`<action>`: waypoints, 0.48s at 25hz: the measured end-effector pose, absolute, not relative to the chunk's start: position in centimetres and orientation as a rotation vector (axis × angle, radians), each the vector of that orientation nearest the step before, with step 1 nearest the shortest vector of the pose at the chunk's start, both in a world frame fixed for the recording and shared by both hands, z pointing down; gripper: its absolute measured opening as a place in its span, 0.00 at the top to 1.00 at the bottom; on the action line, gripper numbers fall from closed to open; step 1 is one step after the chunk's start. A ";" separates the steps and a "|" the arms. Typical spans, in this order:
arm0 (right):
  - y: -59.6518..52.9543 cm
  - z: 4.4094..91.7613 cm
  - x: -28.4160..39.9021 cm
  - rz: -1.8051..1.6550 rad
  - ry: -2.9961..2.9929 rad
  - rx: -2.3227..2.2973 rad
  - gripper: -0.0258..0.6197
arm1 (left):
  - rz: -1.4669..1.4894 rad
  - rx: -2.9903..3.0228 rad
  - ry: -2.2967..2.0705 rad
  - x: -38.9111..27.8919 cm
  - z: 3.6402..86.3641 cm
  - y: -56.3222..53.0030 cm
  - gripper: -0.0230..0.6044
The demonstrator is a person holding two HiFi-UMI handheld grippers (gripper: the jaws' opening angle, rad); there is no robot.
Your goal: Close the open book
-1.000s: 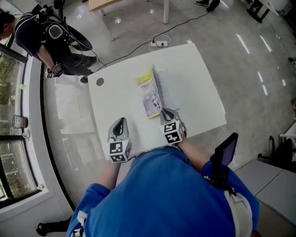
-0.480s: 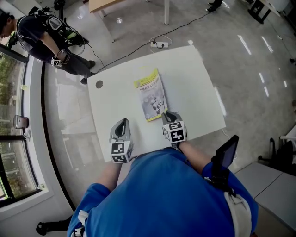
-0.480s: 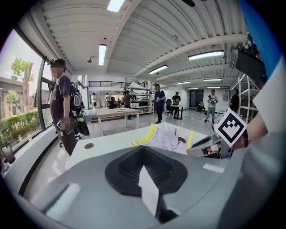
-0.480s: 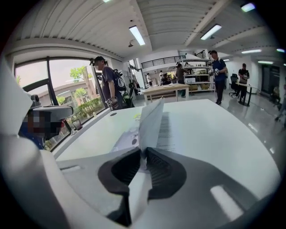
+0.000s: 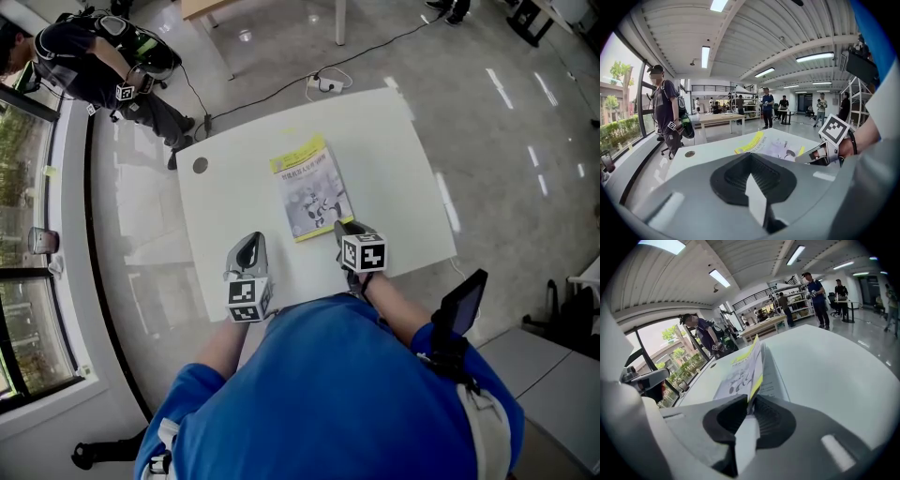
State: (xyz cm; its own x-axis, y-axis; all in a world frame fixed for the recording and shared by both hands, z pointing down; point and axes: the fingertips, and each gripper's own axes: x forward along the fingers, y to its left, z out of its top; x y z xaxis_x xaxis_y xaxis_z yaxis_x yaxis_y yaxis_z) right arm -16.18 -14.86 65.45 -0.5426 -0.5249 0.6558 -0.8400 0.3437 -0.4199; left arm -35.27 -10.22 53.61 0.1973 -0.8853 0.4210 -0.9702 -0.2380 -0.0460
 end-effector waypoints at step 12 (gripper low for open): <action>-15.0 65.9 -14.4 1.169 -2.225 1.182 0.85 | 0.553 2.211 -1.792 -34.2 54.0 -10.4 0.95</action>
